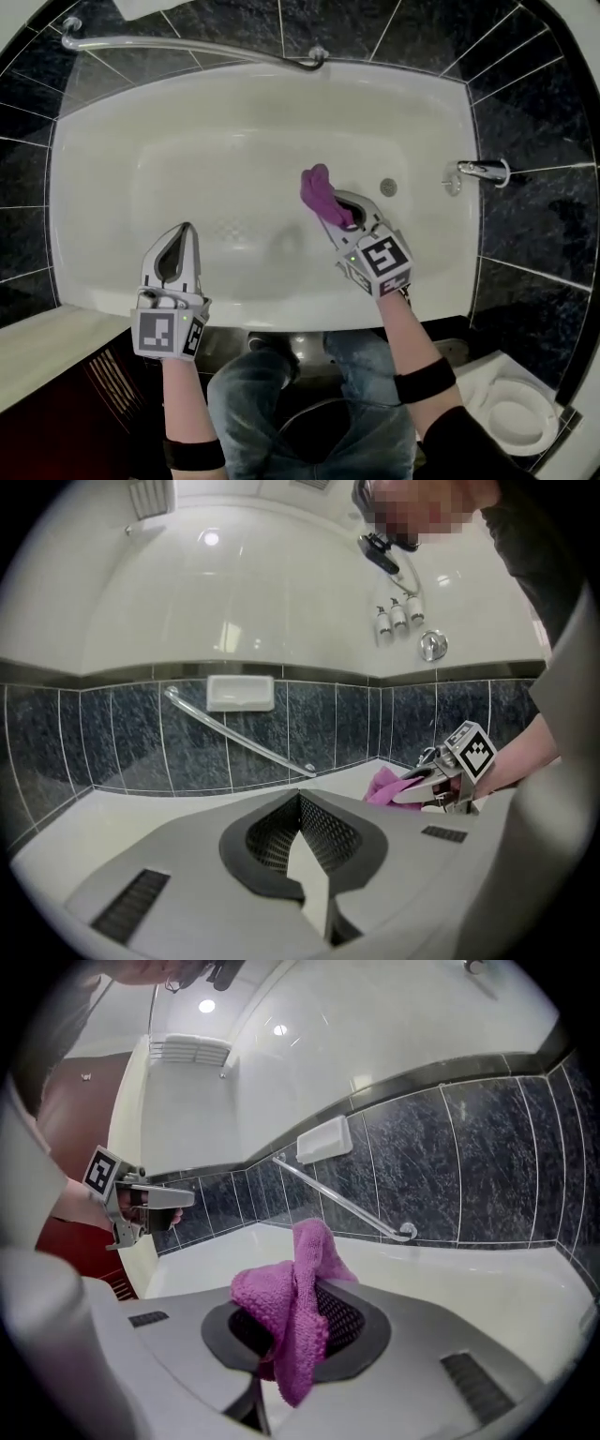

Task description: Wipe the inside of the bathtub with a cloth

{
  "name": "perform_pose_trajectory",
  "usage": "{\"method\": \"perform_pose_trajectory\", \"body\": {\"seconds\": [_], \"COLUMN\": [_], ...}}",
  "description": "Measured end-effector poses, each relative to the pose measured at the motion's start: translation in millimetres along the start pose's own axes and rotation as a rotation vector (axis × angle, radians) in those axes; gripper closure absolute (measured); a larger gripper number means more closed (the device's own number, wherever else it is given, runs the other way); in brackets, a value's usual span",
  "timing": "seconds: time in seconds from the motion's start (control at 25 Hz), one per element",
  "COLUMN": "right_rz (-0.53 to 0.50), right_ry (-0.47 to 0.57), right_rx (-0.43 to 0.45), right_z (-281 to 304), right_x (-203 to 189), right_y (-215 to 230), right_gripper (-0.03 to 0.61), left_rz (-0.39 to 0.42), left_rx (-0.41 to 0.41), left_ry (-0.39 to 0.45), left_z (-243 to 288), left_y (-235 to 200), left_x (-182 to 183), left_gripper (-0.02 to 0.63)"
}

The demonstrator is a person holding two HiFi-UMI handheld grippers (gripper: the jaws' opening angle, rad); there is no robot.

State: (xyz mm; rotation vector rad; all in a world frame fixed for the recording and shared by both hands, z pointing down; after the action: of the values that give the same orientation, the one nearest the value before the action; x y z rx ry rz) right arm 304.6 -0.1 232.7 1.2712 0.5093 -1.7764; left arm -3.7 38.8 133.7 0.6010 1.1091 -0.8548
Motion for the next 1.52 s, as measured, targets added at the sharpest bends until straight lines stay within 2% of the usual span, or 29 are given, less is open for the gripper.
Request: {"method": "perform_pose_trajectory", "body": {"seconds": [0.16, 0.44, 0.64, 0.76, 1.08, 1.28, 1.52], "right_rz": [-0.031, -0.145, -0.233, -0.275, -0.433, -0.426, -0.510], "right_ry": [-0.011, -0.062, -0.087, -0.076, -0.143, -0.184, -0.217], "right_rx": [-0.030, 0.014, 0.004, 0.025, 0.031, 0.025, 0.049], "right_z": [46.3, 134.8, 198.8, 229.9, 288.0, 311.6, 356.5], "right_x": [-38.3, -96.9, -114.8, -111.6, -134.9, -147.2, -172.9], "right_y": [5.0, 4.4, 17.1, 14.2, 11.6, 11.0, 7.0], "right_gripper": [0.489, 0.489, 0.489, 0.489, 0.489, 0.489, 0.489], "left_rz": [-0.046, -0.006, 0.068, 0.072, 0.056, 0.067, 0.046], "left_rx": [-0.017, -0.023, -0.040, -0.033, -0.014, -0.023, -0.011], "left_ry": [0.013, 0.052, 0.079, 0.072, 0.084, 0.080, 0.082], "left_z": [34.7, 80.0, 118.0, 139.0, 171.4, 173.4, 178.9], "left_y": [-4.7, -18.1, -42.4, -55.6, -66.3, -58.9, -65.7], "left_x": [-35.1, -102.3, -142.3, -163.6, -194.6, -212.0, -216.5], "left_gripper": [0.614, 0.614, 0.614, 0.614, 0.614, 0.614, 0.614]}}
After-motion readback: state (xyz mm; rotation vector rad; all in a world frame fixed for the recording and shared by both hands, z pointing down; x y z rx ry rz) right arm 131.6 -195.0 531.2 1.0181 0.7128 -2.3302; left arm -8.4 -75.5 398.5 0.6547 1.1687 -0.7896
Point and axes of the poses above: the fingertips, and each gripper's own axes: z forward along the fingers, y to its right, x out of its top, the point moved 9 cm from there along -z, backward along the fingers, and after that the axes turned 6 degrees about -x, right-handed, at the moved point
